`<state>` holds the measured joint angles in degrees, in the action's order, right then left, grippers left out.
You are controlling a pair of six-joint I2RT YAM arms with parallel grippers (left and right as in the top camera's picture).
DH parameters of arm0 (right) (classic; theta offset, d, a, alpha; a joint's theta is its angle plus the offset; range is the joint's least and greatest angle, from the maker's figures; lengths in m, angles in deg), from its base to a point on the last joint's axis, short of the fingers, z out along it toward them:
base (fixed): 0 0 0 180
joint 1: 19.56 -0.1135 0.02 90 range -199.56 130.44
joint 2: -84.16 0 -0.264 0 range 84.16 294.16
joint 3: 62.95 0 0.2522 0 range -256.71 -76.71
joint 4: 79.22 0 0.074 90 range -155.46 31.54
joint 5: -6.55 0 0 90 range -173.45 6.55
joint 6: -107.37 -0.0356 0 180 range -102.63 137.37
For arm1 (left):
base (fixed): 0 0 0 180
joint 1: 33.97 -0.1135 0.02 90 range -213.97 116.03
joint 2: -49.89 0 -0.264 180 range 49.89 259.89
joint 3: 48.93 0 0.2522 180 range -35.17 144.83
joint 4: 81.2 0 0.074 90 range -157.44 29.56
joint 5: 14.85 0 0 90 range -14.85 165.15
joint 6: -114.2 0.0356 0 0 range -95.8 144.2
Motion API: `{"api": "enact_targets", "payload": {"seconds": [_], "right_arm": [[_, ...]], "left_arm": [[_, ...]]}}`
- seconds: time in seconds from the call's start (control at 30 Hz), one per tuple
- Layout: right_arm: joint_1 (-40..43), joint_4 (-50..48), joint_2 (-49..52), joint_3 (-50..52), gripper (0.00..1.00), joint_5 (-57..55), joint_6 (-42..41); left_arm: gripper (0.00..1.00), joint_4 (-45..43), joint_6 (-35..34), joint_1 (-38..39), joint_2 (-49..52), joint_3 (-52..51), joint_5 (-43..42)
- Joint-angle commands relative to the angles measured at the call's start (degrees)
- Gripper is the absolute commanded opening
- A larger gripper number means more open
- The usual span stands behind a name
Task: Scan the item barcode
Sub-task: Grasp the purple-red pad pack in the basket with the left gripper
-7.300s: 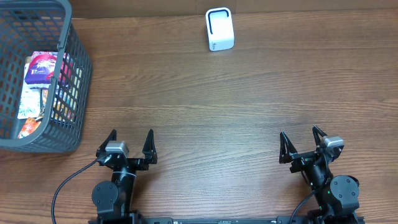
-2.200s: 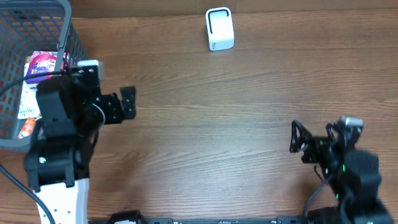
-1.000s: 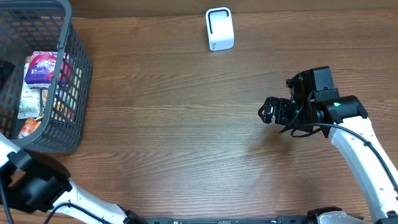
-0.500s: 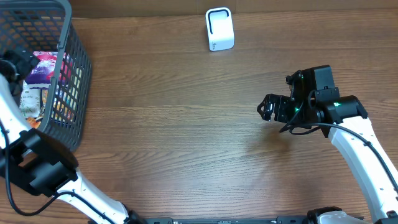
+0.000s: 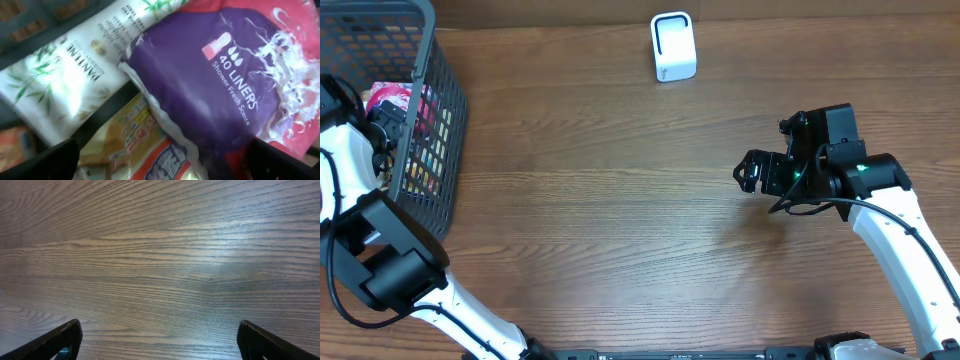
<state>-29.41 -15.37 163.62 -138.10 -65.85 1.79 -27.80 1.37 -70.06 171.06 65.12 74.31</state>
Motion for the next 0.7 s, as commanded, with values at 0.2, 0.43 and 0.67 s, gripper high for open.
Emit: {"api": "enact_targets", "payload": {"seconds": [0.2, 0.43, 0.67], "right_arm": [[-0.22, -0.24, -0.57, -0.94, 1.0, 0.11, 0.72], [-0.22, -0.26, -0.57, -0.94, 1.0, 0.11, 0.55], [-0.22, 0.57, -0.57, -0.94, 1.0, 0.11, 0.55]], "left_arm": [[1.0, -15.98, -3.23, -0.15, 0.46, -11.8, -6.93], [0.82, -18.6, -4.24, -0.31, 0.44, -13.22, -8.35], [0.37, -17.22, -4.17, -0.33, -0.5, -10.78, -10.8]]}}
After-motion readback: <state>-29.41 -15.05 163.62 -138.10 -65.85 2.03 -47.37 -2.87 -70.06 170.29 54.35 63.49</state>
